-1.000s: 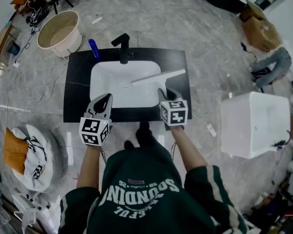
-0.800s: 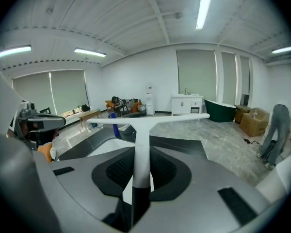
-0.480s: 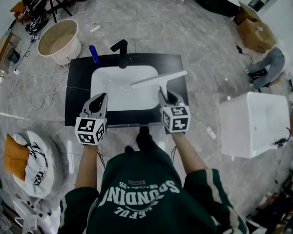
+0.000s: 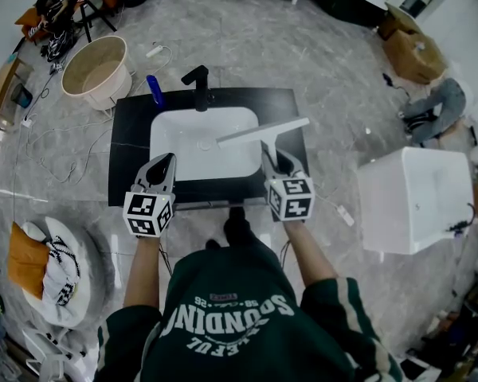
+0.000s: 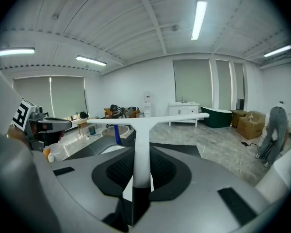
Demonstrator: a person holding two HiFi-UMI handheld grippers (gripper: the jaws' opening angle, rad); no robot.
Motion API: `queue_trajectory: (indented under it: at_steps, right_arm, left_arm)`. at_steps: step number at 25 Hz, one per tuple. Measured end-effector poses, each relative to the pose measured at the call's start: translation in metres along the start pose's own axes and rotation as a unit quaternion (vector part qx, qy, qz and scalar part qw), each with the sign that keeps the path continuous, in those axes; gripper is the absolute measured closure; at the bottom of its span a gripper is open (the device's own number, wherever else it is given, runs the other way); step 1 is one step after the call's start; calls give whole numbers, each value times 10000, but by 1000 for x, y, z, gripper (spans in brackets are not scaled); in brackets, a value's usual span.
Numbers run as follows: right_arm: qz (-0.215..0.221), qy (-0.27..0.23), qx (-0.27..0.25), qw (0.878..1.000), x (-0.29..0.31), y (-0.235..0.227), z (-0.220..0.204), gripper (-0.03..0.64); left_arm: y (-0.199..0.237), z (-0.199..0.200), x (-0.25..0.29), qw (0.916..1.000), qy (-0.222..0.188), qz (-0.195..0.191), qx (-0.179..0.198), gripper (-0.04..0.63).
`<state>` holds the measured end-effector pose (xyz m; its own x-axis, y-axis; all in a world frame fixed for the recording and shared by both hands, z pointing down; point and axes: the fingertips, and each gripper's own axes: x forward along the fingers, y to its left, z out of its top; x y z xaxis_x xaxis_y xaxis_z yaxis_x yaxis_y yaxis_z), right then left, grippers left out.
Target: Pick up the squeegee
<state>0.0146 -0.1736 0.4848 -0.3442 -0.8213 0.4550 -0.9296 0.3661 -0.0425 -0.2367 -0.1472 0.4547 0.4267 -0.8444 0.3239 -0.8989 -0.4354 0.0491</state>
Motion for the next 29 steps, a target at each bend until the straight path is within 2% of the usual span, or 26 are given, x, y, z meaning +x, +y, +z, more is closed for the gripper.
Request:
queue_trajectory:
  at_steps: [7,29]
  right_arm:
    - [-80,-158,27,9998,-3,3,4,546]
    - [-48,-86,-43,9999,12,1,4,546]
  left_arm:
    - [1,-1,-1,10000,15,-33,16,594]
    - [9,-4,15,10000,66,23,-44,594]
